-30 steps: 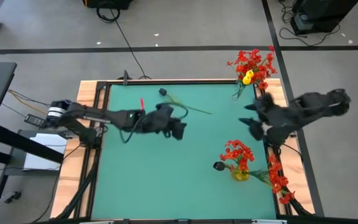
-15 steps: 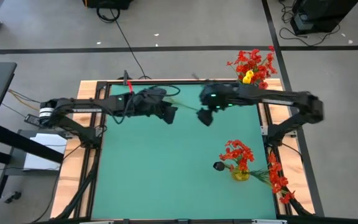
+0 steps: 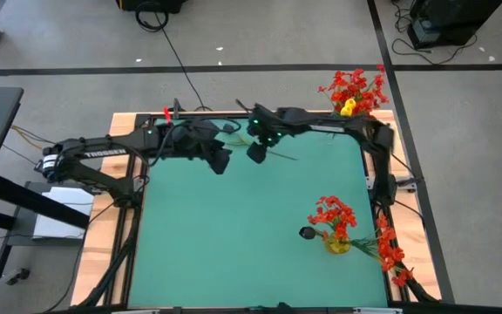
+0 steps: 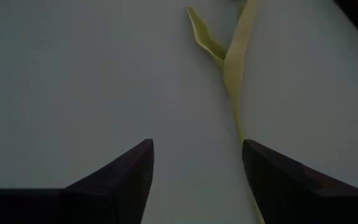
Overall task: Sort flowers into vase by color
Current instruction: Put the black flower into the yellow vase
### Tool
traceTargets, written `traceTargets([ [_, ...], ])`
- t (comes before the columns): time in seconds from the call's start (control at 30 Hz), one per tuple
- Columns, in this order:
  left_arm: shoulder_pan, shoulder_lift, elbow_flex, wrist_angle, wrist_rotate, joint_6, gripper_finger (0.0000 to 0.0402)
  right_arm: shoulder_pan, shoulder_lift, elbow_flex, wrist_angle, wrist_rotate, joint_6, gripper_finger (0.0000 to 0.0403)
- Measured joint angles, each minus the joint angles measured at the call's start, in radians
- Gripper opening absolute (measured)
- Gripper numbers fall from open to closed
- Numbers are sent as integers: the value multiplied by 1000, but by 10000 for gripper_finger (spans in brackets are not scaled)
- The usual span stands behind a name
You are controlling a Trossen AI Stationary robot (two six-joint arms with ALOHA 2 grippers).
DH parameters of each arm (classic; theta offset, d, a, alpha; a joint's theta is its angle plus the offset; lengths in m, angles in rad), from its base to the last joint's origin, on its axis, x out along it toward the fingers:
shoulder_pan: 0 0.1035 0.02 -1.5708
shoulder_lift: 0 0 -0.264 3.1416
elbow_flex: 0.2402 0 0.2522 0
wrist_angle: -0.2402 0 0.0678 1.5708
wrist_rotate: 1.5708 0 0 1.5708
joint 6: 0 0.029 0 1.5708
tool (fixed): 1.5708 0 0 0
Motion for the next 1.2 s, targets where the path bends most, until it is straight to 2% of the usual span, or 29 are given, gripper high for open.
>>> traceTargets([
  [0.13,28,0,0,-96,6,3,206,-23,140,148,-114,1,-49,245],
  [0.27,64,-14,0,-190,6,30,206,-47,254,240,-183,1,-60,237],
  [0.57,116,-22,0,-246,18,134,206,-103,356,353,-257,-34,-78,204],
  [0.77,162,-22,0,-246,34,186,206,-113,376,348,-275,-36,-73,135],
  [1.07,214,-22,0,-246,73,186,206,-112,378,348,-351,-134,-92,14],
  [1.2,212,-22,0,-247,89,177,206,-106,364,347,-357,-186,-81,8],
])
